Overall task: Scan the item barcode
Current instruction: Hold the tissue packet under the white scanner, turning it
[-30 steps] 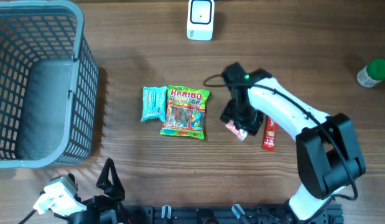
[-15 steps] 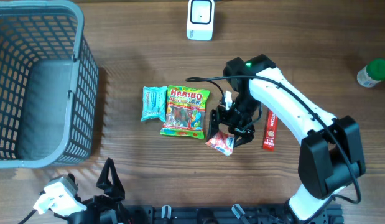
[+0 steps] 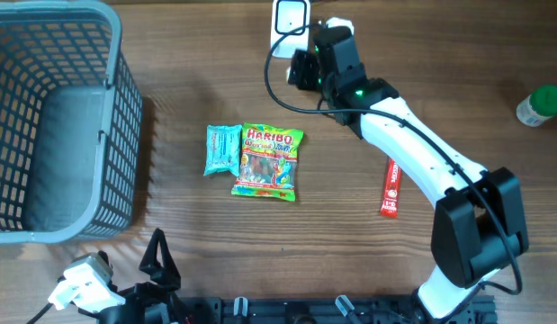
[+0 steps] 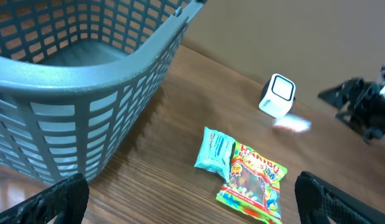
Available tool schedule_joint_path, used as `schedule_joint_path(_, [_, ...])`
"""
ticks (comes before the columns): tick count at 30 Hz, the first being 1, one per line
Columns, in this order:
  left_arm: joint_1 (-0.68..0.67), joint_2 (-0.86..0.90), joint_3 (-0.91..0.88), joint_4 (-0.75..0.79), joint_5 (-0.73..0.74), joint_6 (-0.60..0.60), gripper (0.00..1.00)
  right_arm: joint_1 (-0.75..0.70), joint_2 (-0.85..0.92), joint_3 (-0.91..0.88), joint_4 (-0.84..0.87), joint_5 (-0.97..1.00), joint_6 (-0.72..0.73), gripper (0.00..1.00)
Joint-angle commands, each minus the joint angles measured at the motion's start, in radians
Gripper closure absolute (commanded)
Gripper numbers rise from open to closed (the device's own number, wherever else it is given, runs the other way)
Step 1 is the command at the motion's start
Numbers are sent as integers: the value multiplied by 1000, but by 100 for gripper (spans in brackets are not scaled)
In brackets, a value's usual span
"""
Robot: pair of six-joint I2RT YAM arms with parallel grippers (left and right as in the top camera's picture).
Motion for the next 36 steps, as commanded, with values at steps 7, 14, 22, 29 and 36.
schedule_joint_path(7, [-3, -6, -2, 3, -5, -6, 0, -2, 83, 9, 45, 72, -89, 2])
schedule_joint_path(14, [-3, -6, -2, 3, -5, -6, 0, 1, 346, 8, 151, 76, 84, 0])
schedule_joint_path(22, [-3, -6, -2, 3, -5, -6, 0, 3, 372, 8, 193, 143, 193, 0])
schedule_joint_path(29, [-3, -6, -2, 3, -5, -6, 0, 84, 381, 8, 194, 316, 154, 0])
schedule_joint_path(36, [-3, -6, -2, 3, -5, -6, 0, 90, 440, 9, 266, 436, 184, 1])
